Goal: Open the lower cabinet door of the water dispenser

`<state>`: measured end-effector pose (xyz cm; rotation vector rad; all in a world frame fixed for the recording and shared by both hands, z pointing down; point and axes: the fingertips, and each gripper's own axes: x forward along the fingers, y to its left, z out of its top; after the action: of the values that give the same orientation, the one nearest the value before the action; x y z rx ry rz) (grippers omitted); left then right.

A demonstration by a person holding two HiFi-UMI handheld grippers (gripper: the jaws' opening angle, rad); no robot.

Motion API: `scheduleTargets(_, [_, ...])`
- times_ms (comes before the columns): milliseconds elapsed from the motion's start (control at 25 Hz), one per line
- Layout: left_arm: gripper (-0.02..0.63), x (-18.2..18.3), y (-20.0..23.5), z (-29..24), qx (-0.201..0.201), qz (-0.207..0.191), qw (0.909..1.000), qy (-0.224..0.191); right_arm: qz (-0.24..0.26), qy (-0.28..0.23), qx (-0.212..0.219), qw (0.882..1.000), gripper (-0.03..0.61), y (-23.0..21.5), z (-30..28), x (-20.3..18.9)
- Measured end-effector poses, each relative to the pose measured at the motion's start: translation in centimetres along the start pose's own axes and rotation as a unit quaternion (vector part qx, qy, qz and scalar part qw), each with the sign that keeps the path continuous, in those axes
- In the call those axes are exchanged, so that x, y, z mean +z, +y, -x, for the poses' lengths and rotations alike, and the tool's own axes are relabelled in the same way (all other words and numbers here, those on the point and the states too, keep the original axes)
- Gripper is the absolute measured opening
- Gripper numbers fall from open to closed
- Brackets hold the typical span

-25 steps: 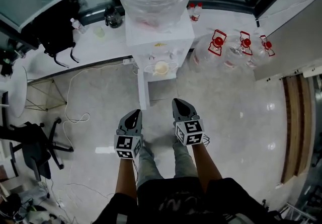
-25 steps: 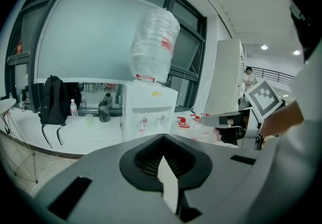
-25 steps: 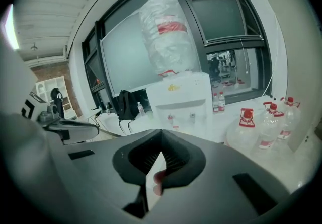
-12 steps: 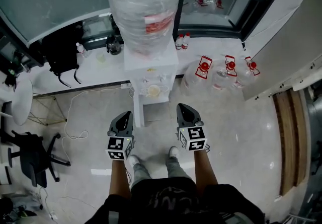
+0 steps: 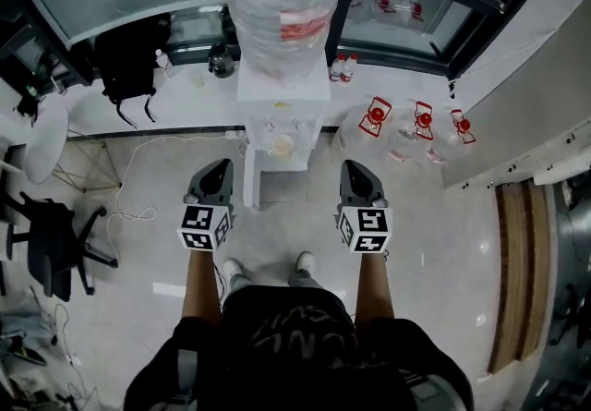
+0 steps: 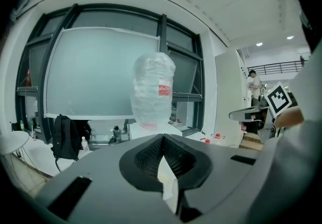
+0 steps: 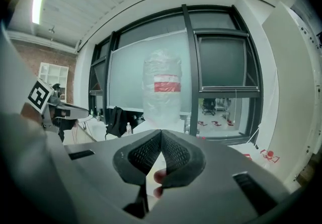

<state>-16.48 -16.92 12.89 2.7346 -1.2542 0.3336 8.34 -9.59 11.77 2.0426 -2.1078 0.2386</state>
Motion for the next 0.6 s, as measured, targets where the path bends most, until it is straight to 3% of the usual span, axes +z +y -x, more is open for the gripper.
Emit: scheduleTargets(600, [0.009, 3.5, 0.0, 1.0, 0.039, -0.001, 0.9988, -0.031, 0.01, -0.039, 0.023, 0.999, 0.014, -1.4, 0.2, 3.2])
